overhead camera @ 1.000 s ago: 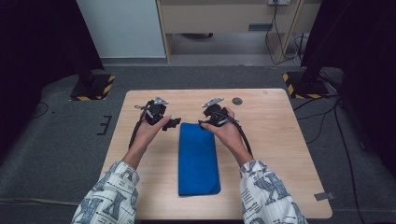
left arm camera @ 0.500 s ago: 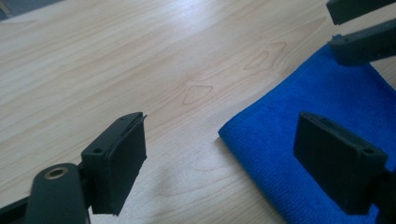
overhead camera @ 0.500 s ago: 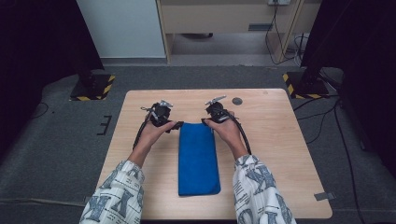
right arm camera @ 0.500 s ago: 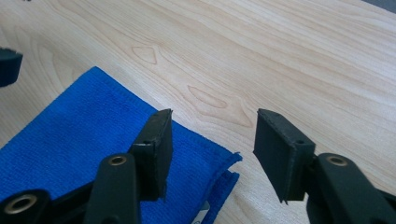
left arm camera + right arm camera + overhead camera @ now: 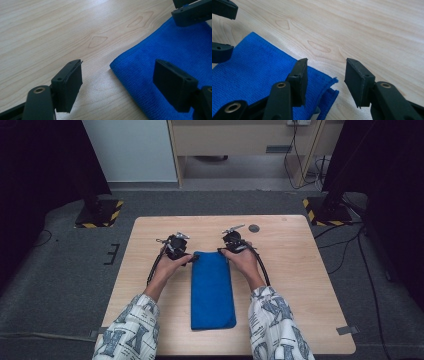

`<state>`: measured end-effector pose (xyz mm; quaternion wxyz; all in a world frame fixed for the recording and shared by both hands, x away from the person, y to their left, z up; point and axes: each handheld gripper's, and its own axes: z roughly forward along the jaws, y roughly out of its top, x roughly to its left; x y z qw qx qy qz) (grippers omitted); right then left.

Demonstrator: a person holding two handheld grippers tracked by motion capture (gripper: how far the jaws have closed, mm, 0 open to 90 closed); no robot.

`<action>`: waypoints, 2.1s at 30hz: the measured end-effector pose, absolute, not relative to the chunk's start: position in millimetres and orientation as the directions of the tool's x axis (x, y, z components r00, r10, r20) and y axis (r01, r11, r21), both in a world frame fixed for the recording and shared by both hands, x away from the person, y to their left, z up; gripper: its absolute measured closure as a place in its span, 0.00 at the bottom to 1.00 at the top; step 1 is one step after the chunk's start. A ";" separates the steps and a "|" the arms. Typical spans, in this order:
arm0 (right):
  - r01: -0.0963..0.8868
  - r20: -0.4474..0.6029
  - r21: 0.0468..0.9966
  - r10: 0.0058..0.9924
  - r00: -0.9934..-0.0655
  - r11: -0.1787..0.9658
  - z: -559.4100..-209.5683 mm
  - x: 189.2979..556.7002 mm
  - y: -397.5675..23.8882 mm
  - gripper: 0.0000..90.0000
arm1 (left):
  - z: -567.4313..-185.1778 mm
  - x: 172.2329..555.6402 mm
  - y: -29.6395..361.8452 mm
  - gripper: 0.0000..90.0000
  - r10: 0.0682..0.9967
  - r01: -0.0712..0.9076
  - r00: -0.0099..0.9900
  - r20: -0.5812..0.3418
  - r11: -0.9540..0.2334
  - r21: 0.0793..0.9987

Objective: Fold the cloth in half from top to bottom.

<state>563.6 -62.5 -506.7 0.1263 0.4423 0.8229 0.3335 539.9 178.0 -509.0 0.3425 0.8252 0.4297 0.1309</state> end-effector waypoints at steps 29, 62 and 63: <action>0.651 0.085 0.643 0.807 -0.584 0.403 -522.3 550.7 -66.8 0.66 | -526.0 541.1 167.5 0.34 0.798 0.608 0.602 -0.027 -0.436 0.663; 0.598 0.067 0.687 0.783 -0.619 0.414 -500.9 532.4 -70.5 0.97 | -499.5 520.1 148.9 0.93 0.761 0.542 0.648 -0.032 -0.431 0.721; 0.596 0.069 0.691 0.784 -0.617 0.409 -498.6 531.9 -71.2 0.97 | -496.1 519.4 147.9 0.93 0.761 0.538 0.648 -0.030 -0.429 0.726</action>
